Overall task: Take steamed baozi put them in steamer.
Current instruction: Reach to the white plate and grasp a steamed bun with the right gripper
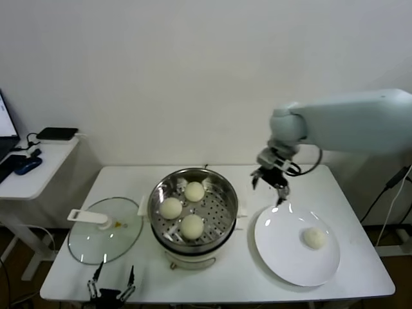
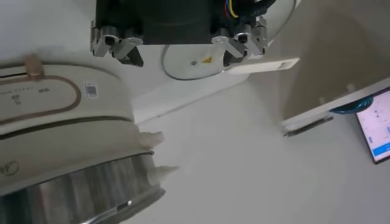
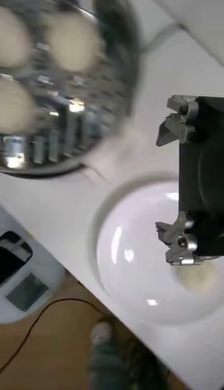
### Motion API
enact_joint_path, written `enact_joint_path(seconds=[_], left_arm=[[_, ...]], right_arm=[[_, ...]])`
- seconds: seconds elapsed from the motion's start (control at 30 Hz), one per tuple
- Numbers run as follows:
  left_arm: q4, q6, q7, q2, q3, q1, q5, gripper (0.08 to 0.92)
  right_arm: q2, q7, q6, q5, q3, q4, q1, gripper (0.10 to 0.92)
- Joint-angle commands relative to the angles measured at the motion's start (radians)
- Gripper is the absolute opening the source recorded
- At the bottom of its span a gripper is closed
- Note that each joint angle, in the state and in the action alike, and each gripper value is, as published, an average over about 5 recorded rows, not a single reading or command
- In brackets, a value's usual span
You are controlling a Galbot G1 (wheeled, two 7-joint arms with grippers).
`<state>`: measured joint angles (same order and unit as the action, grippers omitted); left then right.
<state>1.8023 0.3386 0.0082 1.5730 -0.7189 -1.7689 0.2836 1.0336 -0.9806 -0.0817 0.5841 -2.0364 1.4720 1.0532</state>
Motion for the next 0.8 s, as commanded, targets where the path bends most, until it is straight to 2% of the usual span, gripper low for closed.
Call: enact_joint_path(seconds=[0.03, 0.47, 0.8], left_arm=[[-0.014, 0.001, 0.001, 0.002, 0.003, 0.004, 0.005, 0.823], [-0.035, 0.007, 0.001, -0.009, -0.004, 0.0, 0.006, 0.823], [-0.043, 0.009, 0.001, -0.006, 0.001, 0.002, 0.019, 0.823]], right_arm=[[-0.277, 0.032, 0.208, -0.034, -0.131, 0.028, -0.03, 0.823], [-0.406, 0.115, 0.247, -0.24, 0.069, -0.06, -0.33, 0.823], [-0.417, 0.178, 0.249, -0.347, 0.214, -0.118, -0.503, 0.823]])
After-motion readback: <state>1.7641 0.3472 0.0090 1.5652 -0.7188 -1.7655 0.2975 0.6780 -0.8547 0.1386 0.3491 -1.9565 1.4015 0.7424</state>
